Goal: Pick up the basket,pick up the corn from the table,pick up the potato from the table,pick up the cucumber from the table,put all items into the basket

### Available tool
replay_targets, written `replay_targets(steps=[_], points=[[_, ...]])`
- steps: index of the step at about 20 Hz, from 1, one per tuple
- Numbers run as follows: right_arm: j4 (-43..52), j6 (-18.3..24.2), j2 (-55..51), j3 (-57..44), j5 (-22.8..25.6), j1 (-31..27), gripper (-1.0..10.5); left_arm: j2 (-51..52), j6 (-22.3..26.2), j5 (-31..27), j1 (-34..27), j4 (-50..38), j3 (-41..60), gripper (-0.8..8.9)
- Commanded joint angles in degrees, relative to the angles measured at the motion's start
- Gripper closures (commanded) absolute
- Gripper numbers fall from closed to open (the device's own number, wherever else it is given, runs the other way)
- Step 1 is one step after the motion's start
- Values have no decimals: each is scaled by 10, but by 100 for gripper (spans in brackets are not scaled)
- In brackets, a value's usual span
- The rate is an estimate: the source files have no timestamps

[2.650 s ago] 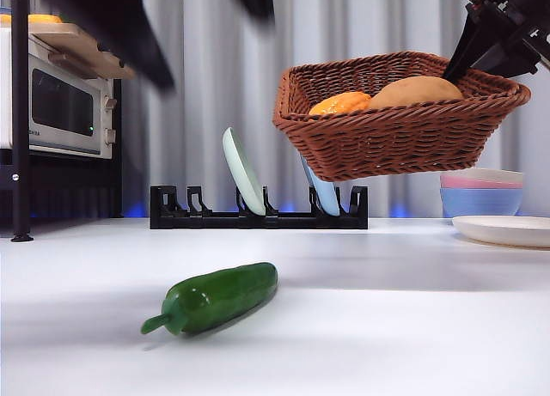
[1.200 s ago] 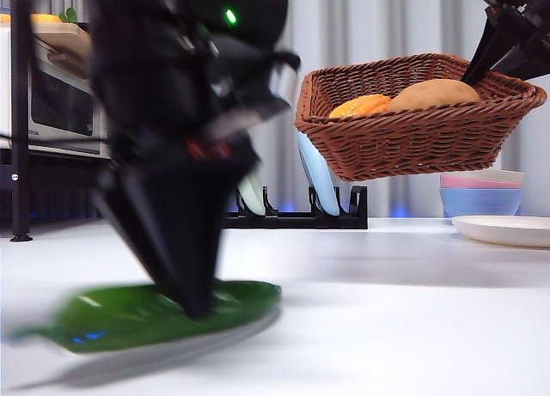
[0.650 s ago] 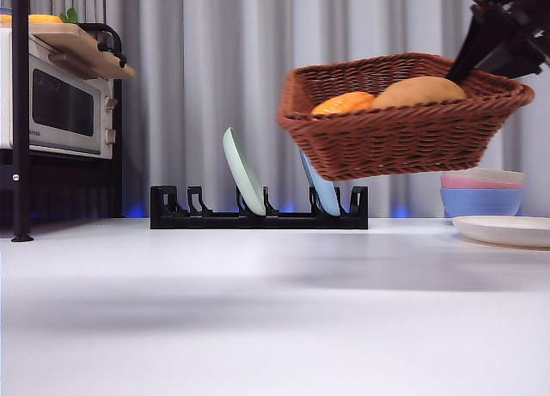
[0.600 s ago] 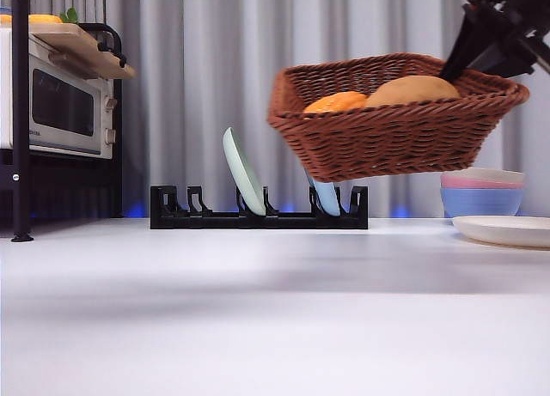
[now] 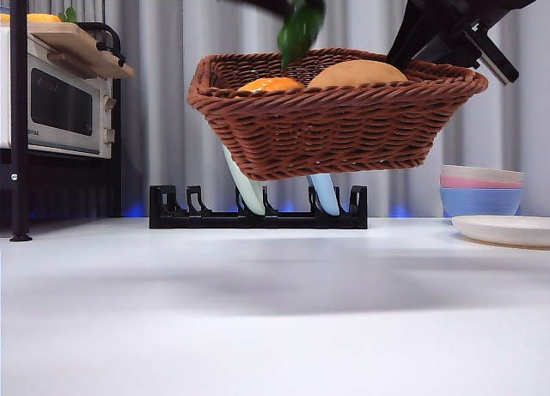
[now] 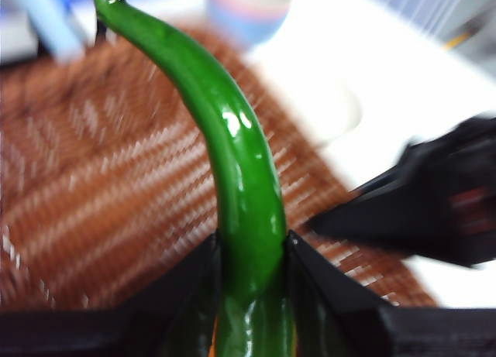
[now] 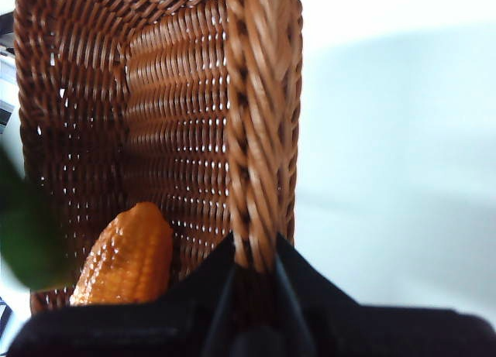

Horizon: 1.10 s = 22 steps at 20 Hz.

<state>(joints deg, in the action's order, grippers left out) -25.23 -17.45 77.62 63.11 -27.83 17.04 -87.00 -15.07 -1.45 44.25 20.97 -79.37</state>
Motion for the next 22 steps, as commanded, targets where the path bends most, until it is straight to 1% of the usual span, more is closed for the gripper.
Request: replay_targets(steps=[1,2,3,4,7,9,12,16,18,20,22], points=[[11,-11,0,2,-3,0,963,-15,-10,4,-1,-6,4,706],[11,-11,0,2,-3,0,963,-19,-10,4,-2,-4,4,486],[11,-11,0,2,-3,0,963,-19,-10,4,-4,-3,4,287],[11,-11,0,2,-3,0,963,-19,-10,4,-5,-4,4,180],[11,-11,0,2,-3,0,963,-18,-10,4,-7,-6,0,185],[11,-12,2,2,-3,0,963,-10,-6,5,-11,14,-19,185],[12,-16,23,2,-3,0,963,11,30,3,-11,68,-73,185],[34,-41,92,2,-3,0,963,43,73,-1,-11,143,-150,185],[45,-56,129,2,-3,0,963,63,90,-5,-11,158,-169,185],[45,-61,161,2,-3,0,963,86,95,-17,-12,171,-174,185],[44,-66,186,2,-3,0,963,106,103,-18,-12,177,-174,186]])
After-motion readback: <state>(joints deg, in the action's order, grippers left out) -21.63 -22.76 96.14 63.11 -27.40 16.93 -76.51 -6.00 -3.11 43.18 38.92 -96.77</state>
